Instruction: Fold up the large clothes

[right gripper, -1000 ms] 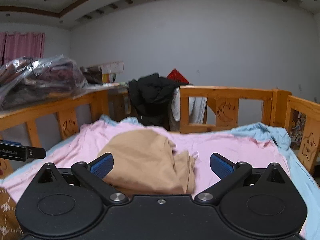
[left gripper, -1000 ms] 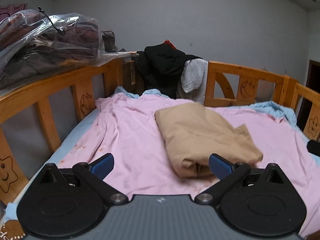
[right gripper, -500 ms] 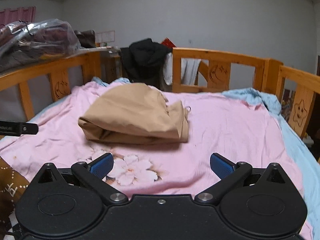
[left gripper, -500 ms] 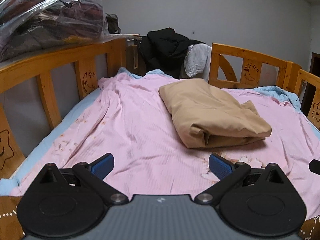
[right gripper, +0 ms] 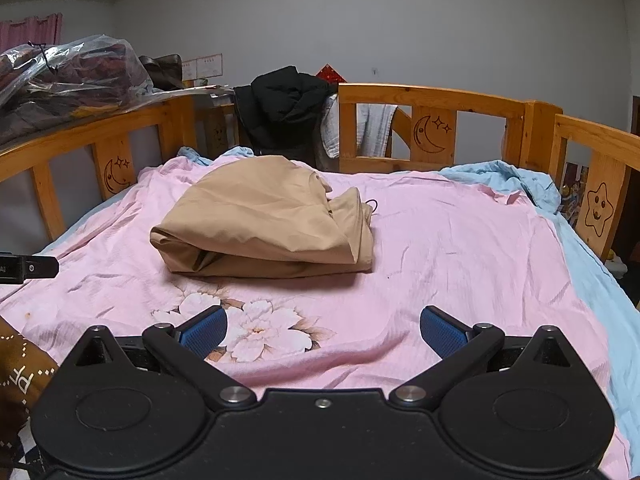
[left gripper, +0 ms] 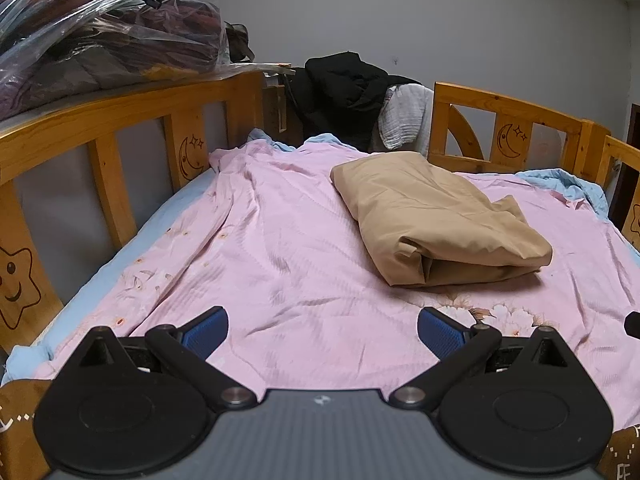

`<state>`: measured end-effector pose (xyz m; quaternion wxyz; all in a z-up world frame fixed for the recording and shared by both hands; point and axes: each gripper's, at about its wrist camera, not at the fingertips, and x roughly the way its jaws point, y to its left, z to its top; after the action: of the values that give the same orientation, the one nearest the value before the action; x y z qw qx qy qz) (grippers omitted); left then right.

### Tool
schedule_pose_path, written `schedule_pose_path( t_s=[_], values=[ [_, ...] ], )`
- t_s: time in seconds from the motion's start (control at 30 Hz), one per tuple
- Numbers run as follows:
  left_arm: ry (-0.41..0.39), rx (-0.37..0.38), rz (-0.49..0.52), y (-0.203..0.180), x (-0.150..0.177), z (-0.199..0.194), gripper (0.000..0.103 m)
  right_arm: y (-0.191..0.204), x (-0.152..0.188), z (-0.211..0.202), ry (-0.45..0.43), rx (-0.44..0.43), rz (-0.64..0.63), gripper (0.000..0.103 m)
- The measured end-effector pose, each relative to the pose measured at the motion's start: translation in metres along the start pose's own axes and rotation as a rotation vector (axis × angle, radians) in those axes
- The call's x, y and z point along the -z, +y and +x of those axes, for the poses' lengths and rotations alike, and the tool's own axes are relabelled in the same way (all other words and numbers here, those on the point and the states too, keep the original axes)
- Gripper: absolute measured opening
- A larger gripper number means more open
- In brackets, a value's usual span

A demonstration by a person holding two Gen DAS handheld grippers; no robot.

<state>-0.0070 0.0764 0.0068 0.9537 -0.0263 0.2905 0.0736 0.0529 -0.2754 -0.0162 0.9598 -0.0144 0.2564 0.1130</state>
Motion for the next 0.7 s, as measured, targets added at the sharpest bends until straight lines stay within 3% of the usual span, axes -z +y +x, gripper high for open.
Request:
schedule_pose_path(
  t_s=[0.7],
  values=[
    [-0.001,-0.001,0.001,0.0010,0.0010,-0.0007,0.102,0.0005,-0.0008,0.0011,0.007,0.006,-0.002,0.102]
  ],
)
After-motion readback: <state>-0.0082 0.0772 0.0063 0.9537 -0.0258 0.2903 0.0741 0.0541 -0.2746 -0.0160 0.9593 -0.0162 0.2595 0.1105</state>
